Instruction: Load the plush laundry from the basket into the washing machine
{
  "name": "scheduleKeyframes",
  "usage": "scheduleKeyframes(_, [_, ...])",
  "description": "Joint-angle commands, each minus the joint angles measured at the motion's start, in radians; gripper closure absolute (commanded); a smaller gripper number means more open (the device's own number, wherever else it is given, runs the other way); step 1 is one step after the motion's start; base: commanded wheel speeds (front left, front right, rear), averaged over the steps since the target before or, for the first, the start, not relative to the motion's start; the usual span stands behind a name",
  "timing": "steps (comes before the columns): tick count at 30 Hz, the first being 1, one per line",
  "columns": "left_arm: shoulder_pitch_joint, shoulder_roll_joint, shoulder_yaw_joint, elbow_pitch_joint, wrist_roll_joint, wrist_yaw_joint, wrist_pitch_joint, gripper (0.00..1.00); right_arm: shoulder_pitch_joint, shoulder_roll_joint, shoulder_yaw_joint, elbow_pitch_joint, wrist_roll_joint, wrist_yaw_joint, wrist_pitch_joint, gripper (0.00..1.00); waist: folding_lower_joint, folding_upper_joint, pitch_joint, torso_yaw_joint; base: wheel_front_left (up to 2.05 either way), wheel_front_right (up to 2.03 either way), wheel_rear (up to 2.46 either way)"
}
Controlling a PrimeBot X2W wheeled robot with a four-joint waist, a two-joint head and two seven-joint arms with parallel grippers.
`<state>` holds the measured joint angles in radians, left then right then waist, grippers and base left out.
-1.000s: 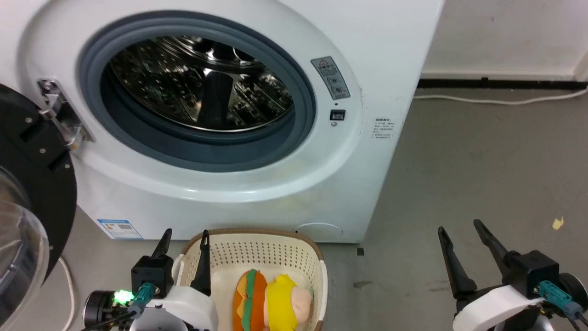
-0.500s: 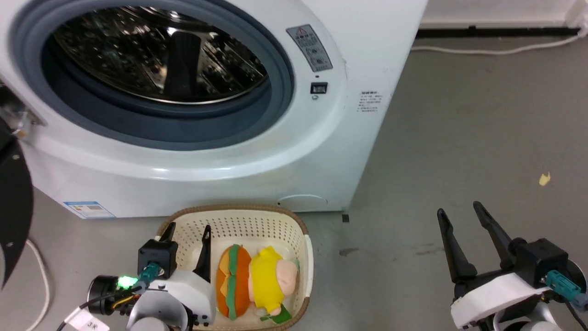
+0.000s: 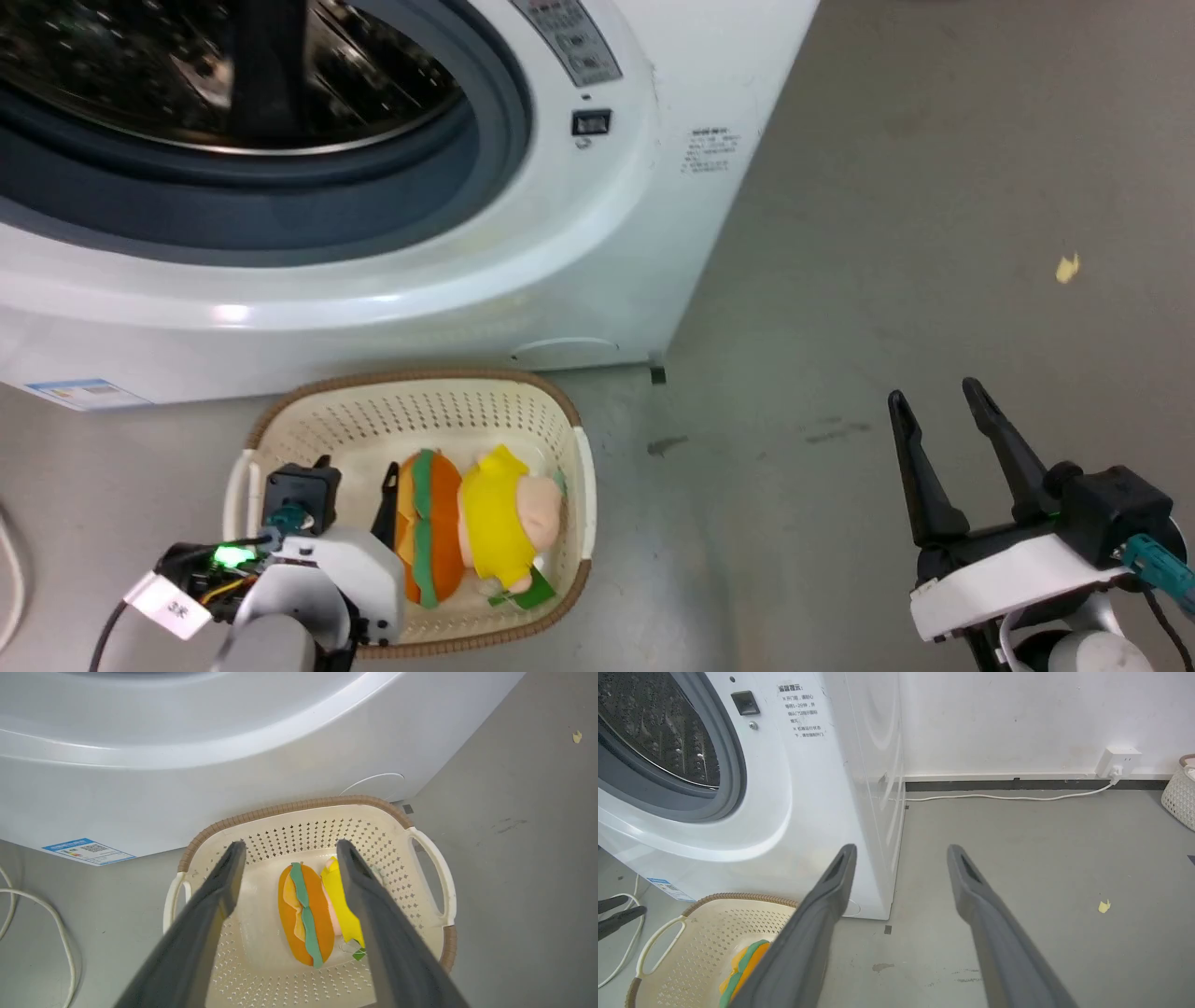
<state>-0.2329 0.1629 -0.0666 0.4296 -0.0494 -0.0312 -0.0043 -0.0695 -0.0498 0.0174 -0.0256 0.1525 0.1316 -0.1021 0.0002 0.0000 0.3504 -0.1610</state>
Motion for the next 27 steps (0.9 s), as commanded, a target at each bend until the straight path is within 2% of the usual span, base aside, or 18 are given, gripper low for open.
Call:
scheduleKeyframes(1, [-0.028,0.013,-0.004,0.028,-0.008,-0.005,0.004,0.00,-0.018,0.000,0.004,-0.009,0.016,0.000,-0.011,0.00,-0.0002,0.0000,0.029,-0.018,0.00,0.00,0.00])
scheduleKeyframes(10, [-0.102,0.064,-0.021,0.126,-0.015,-0.008,0.020,0.00,-0.042,0.000,0.017,-0.018,0.051,0.000,-0.029,0.00,-0.0002,0.0000,0.123,-0.054,0.00,0.00,0.00])
scheduleKeyframes(27, [-0.277,0.119,-0.087,0.301,-0.016,-0.030,0.095,0.00,-0.065,0.000,0.016,-0.048,0.103,-0.001,-0.063,0.00,-0.0002,0.0000,0.277,-0.096,0.00,0.00,0.00])
